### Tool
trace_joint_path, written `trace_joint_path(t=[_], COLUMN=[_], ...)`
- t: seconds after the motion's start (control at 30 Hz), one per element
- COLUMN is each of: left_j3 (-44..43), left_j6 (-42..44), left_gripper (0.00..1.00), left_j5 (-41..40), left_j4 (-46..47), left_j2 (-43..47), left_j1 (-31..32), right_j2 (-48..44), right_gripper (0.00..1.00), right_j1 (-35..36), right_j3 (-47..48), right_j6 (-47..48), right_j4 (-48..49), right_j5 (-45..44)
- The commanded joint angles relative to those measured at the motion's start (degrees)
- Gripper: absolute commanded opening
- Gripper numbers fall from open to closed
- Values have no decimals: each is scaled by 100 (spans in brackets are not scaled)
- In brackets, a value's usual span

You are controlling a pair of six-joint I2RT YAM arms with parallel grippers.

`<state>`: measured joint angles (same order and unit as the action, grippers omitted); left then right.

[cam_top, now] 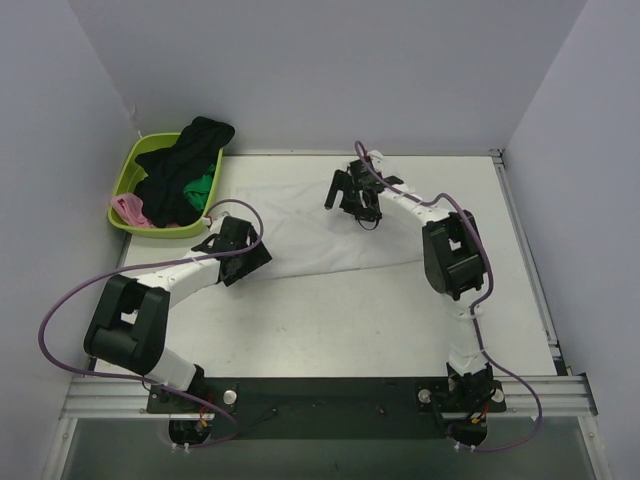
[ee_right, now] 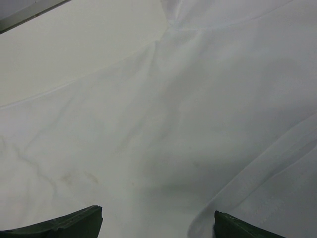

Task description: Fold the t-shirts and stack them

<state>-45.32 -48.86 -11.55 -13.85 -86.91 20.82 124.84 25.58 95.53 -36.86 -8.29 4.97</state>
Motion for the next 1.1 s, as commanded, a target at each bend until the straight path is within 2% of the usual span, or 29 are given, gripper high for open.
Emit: trace_joint_path(t=[0.0, 0.23, 0.27, 0.5, 0.7, 0.8, 0.83, 1.07], left_j3=[-29, 14, 23, 6, -222, -468, -599, -1004], left_j6=[70, 70, 70, 96, 166, 184, 193, 281], left_gripper=[97, 97, 97, 97, 97, 97, 97, 98], left_j5=[13, 4, 4, -84, -154, -216, -216, -155], left_j4=[163, 172, 172, 75, -127, -285, -320, -302], left_j2=[34, 60, 78, 254, 316, 228, 210, -36], left_j1=[-43, -43, -43, -43, -52, -52, -60, -43], right_j2=[269, 402, 314, -1082, -2505, -3033, -3148, -3712], right_gripper=[96, 96, 96, 97, 99, 100, 100, 100], right_j1=[78, 96, 79, 69, 78, 52, 26, -369], right_j3=[335, 598, 616, 467, -437, -1254, -1699, -2915], right_j6=[-93, 187, 388, 1355, 1463, 1340, 1261, 918], right_j4=[-67, 117, 118, 127, -259, -287, -252, -269], right_j5=[-23, -471, -889, -2024, -2360, -2422, -2413, -1966])
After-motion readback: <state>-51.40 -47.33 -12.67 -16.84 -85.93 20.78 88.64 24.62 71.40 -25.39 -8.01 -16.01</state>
